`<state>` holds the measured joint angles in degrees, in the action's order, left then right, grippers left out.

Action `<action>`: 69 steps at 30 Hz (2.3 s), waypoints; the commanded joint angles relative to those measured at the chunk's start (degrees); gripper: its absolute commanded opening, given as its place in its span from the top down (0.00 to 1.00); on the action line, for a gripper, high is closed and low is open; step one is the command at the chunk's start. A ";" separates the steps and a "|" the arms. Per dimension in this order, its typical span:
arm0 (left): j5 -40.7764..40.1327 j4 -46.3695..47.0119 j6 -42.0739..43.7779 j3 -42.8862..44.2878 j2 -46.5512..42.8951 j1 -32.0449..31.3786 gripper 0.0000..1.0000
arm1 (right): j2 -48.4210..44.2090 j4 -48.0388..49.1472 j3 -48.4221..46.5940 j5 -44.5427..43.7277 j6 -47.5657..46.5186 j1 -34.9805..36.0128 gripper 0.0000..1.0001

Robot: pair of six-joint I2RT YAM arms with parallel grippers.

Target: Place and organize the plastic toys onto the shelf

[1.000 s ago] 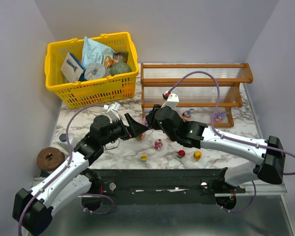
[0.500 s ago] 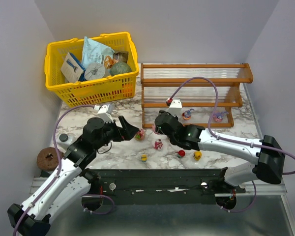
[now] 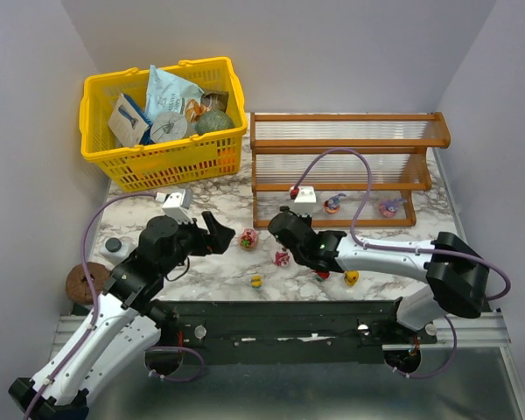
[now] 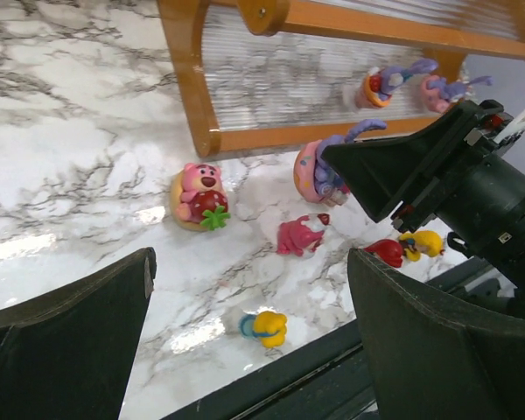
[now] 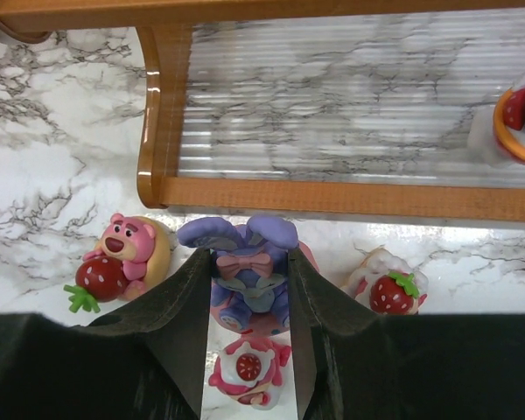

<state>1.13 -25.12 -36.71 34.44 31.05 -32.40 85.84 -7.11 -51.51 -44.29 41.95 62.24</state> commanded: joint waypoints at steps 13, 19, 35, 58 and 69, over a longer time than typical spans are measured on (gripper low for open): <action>-6.58 -7.13 1.55 1.16 -7.84 -0.29 0.01 | 7.40 9.40 -3.59 -5.37 1.38 -0.54 0.99; -6.05 -7.13 1.82 1.16 -8.90 -0.29 0.01 | 8.46 9.40 -3.86 -6.15 1.03 -0.63 0.99; -5.43 -6.69 2.08 0.81 -10.75 -0.29 0.01 | 12.24 14.22 -3.61 -15.73 -3.01 -0.89 0.99; -4.38 -6.43 2.52 0.63 -11.18 -0.29 0.01 | 18.48 37.43 1.50 -16.26 -11.81 -2.74 0.95; -3.94 -6.52 2.70 0.81 -10.48 -0.29 0.01 | 21.91 40.51 1.67 -17.49 -11.54 -3.35 0.81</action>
<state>-3.81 -32.32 -34.94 35.22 20.64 -32.40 105.65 30.44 -50.50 -57.89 29.85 59.13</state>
